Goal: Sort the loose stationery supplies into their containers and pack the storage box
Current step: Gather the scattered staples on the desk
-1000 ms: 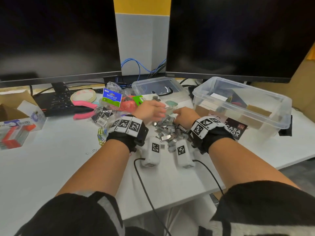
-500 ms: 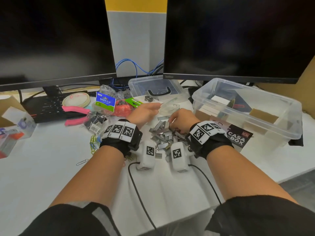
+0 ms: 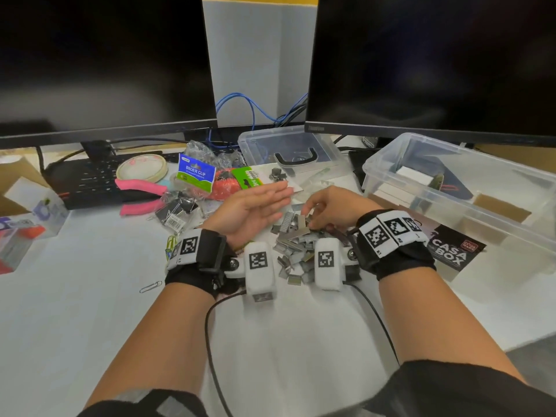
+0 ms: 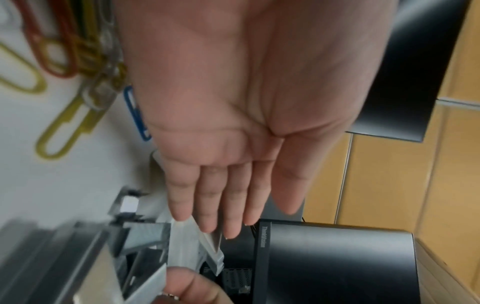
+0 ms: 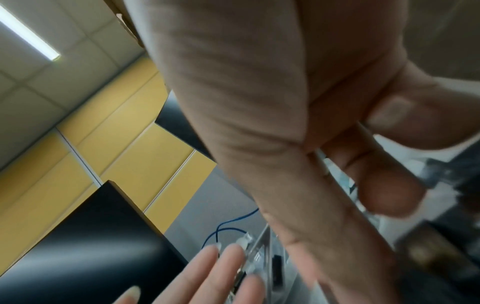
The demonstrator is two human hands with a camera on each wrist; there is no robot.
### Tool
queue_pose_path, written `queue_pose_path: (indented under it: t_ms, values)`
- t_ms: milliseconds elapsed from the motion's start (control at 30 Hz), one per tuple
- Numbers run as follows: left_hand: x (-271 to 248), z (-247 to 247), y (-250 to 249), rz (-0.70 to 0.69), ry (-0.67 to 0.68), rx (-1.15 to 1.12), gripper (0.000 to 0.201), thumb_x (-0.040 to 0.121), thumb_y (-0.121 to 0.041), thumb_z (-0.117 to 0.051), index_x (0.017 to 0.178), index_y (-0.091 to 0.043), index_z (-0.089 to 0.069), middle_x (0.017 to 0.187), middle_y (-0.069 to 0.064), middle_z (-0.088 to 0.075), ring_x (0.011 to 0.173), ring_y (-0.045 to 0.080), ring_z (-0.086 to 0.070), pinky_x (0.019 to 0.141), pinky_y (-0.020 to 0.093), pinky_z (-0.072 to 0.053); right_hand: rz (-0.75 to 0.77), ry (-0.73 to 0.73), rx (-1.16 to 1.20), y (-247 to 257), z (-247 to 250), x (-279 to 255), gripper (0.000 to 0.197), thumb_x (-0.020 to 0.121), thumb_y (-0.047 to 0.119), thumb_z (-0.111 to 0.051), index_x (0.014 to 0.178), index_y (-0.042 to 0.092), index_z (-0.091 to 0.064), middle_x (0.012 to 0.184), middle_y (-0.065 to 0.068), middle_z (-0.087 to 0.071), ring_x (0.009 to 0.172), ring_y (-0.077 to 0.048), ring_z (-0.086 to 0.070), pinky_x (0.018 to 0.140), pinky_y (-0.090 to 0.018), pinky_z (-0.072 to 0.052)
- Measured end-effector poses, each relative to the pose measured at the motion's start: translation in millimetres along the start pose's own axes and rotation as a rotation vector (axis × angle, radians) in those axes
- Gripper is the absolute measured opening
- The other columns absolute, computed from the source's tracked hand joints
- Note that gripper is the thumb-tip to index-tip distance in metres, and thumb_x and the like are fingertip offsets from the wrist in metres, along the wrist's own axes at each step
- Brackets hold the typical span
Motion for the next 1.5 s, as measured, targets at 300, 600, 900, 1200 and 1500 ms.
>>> queue_pose_path:
  t_ms: [300, 600, 900, 1200, 1500]
  values:
    - [8, -2, 6, 0.038, 0.061, -0.003, 0.043, 0.092, -0.011, -0.04, 0.133, -0.005, -0.046, 0.139, 0.01, -0.05, 0.13, 0.02, -0.046, 0.11, 0.033, -0.032, 0.181, -0.005, 0.089, 2, -13, 15, 0.026, 0.073, 0.017, -0.079, 0.095, 0.024, -0.068, 0.088, 0.004, -0.059, 0.045, 0.008, -0.05, 0.045, -0.006, -0.037]
    - [15, -1, 7, 0.064, 0.098, -0.02, 0.05, 0.083, -0.016, -0.046, 0.132, -0.006, -0.047, 0.139, 0.012, -0.049, 0.13, 0.023, -0.046, 0.109, 0.034, -0.033, 0.21, -0.083, 0.223, 0, -5, 14, 0.016, 0.077, 0.019, -0.076, 0.087, 0.011, -0.066, 0.071, 0.006, -0.058, 0.047, 0.007, -0.05, 0.046, -0.006, -0.037]
    - [15, -2, 6, 0.059, 0.087, -0.02, 0.051, 0.082, -0.016, -0.045, 0.132, -0.007, -0.047, 0.14, 0.01, -0.049, 0.13, 0.02, -0.046, 0.109, 0.032, -0.033, 0.21, -0.023, 0.112, -1, -12, 18, 0.025, 0.075, 0.016, -0.077, 0.096, 0.018, -0.063, 0.089, -0.001, -0.054, 0.077, -0.011, -0.052, 0.068, -0.018, -0.041]
    - [17, 1, 8, 0.057, 0.074, -0.009, 0.045, 0.087, -0.014, -0.042, 0.132, -0.008, -0.047, 0.14, 0.011, -0.048, 0.131, 0.023, -0.045, 0.112, 0.037, -0.03, 0.272, 0.108, 0.087, 1, -14, 13, 0.027, 0.078, 0.002, -0.071, 0.098, 0.02, -0.071, 0.078, 0.014, -0.063, 0.049, 0.013, -0.053, 0.058, -0.009, -0.04]
    - [17, 0, 8, 0.07, 0.07, -0.01, 0.047, 0.086, -0.029, -0.044, 0.128, -0.009, -0.051, 0.133, 0.008, -0.055, 0.12, 0.019, -0.055, 0.106, 0.033, -0.039, 0.309, -0.042, 0.185, 3, -3, 10, 0.016, 0.075, 0.007, -0.075, 0.084, 0.017, -0.066, 0.075, 0.007, -0.055, 0.045, 0.006, -0.049, 0.053, -0.008, -0.036]
Point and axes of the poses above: each hand's wrist, its own x-axis towards the middle knuckle, its own z-axis out of the back of the hand, y = z × x, the point moved 5 cm from there along x, towards the middle knuckle
